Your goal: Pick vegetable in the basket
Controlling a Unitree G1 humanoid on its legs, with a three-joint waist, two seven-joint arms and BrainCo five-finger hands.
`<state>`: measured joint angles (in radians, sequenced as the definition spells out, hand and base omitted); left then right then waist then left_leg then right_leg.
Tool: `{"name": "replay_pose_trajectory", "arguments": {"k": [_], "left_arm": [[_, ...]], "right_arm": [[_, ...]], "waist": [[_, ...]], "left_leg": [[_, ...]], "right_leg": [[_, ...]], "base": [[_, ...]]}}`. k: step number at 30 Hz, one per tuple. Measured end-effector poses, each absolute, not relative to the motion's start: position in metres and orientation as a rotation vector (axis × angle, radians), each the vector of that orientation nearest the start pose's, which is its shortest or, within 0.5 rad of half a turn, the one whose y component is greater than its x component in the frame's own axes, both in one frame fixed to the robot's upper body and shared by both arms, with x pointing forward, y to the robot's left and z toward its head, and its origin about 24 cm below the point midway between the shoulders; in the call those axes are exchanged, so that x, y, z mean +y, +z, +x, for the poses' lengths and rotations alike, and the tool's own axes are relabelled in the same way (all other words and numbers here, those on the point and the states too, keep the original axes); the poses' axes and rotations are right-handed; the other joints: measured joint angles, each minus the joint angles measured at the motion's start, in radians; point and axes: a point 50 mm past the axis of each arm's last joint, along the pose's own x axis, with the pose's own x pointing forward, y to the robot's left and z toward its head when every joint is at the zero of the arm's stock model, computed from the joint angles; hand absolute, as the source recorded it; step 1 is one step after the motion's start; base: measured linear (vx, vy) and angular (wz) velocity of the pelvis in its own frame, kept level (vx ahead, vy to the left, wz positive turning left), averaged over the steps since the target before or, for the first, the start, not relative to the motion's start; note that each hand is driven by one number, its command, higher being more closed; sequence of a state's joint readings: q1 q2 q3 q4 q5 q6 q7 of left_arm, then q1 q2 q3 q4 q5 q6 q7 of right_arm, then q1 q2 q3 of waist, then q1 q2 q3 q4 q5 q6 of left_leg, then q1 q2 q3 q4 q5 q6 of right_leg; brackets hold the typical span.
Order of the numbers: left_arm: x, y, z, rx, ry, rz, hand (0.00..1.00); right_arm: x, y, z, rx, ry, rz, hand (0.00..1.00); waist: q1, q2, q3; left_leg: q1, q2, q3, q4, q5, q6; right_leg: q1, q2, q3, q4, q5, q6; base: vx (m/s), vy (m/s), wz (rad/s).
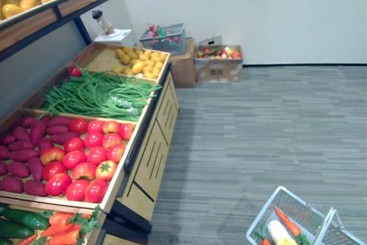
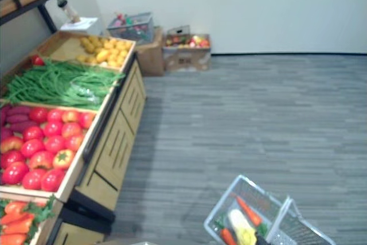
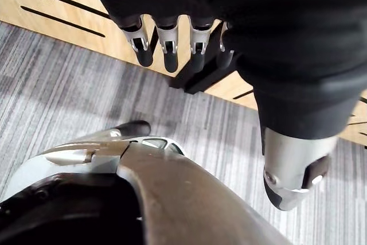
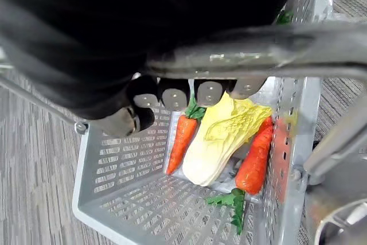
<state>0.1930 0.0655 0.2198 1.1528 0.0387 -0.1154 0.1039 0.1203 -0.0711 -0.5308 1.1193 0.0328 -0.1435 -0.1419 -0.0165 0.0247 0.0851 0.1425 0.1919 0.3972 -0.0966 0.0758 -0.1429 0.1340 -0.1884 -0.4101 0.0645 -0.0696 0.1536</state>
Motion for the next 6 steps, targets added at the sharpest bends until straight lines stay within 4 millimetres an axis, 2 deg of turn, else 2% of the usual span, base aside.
{"name": "replay_pose_trajectory", "arguments": {"k": [6], "left_arm": [[0.2075, -0.1702, 0.0327, 1.212, 0.331, 0.053, 0.00]], "right_arm": [[-0.2407, -0.1590, 0.0603, 1.059, -0.646, 0.089, 1.00]], "waist": [[0.000, -0.004, -0.001]], "left_leg": [[0.003, -0.004, -0.001, 0.000, 0.000, 0.000]], "right_leg": [[0.014, -0.001, -0.008, -0.013, 0.000, 0.000]], "base": [[0.03, -0.001, 0.03]]}}
